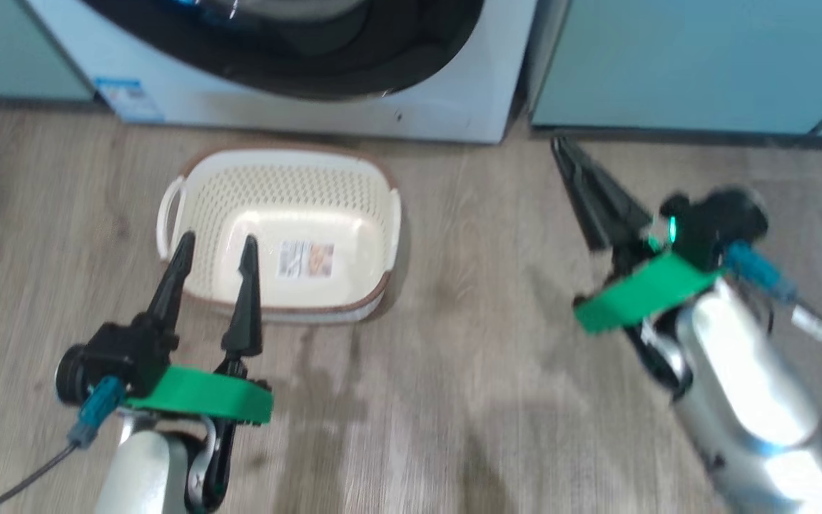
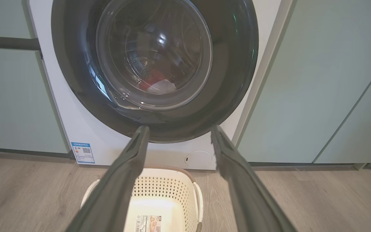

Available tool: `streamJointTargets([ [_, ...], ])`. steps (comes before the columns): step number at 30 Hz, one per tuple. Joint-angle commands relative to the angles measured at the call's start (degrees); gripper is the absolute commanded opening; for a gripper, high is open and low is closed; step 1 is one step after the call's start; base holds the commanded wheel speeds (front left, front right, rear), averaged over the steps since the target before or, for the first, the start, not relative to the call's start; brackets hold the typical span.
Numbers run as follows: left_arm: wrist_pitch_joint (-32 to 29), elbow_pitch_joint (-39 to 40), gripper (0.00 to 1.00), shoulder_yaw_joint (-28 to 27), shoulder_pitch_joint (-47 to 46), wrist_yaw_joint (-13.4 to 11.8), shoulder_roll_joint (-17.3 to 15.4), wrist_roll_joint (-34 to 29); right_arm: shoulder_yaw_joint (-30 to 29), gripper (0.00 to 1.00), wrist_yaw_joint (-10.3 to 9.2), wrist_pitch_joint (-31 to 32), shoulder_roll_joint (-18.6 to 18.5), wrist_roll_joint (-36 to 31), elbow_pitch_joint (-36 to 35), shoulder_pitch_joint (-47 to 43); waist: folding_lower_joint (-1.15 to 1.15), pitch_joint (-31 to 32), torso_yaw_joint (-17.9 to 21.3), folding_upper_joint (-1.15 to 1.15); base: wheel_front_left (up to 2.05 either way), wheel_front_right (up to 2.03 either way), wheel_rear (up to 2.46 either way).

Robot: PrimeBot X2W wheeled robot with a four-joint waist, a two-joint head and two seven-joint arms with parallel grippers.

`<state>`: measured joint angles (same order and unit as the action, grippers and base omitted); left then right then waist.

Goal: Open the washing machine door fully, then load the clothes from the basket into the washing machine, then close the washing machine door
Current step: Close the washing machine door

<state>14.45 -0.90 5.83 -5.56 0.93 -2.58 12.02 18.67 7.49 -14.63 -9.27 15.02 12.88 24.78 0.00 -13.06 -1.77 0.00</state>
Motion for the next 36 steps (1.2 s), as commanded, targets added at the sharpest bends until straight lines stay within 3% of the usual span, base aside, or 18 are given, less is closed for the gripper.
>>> streamJointTargets([
  [1, 0.55, 2.18, 1.0, -1.35, -2.08, 0.16, -0.3, 0.21, 1.83, 0.0, 0.0, -0.37, -0.55, 0.6, -1.19, 2.98, 0.0, -3.74, -3.29, 0.0, 0.0, 0.0, 0.0],
  [8, 0.55, 3.3, 1.0, 1.32, -5.44, -0.81, -0.3, 1.78, 7.79, 0.0, 0.0, 0.04, -5.61, 5.95, 6.23, 17.94, 0.0, -9.25, -8.37, 0.0, 0.0, 0.0, 0.0],
  [18, 0.55, 4.32, 1.0, 3.65, -7.43, -1.95, -0.3, 3.12, 13.8, 0.0, 0.0, 0.09, -9.18, 10.86, 18.88, 35.51, 0.0, -14.55, -12.26, 0.0, 0.0, 0.0, 0.0],
  [30, 0.55, 4.39, 1.0, 5.56, -8.28, -2.31, -0.3, 3.56, 13.02, 0.0, 0.0, -0.25, -7.42, 14.14, 33.09, 46.82, 0.0, -17.6, -13.56, 0.0, 0.0, 0.0, 0.0],
  [36, 0.55, 4.3, 1.0, 5.74, -8.54, -2.26, -0.3, 3.48, 9.22, 0.0, 0.0, -0.33, -5.53, 16.48, 39.66, 50.87, 0.0, -18.64, -13.92, 0.0, 0.0, 0.0, 0.0],
])
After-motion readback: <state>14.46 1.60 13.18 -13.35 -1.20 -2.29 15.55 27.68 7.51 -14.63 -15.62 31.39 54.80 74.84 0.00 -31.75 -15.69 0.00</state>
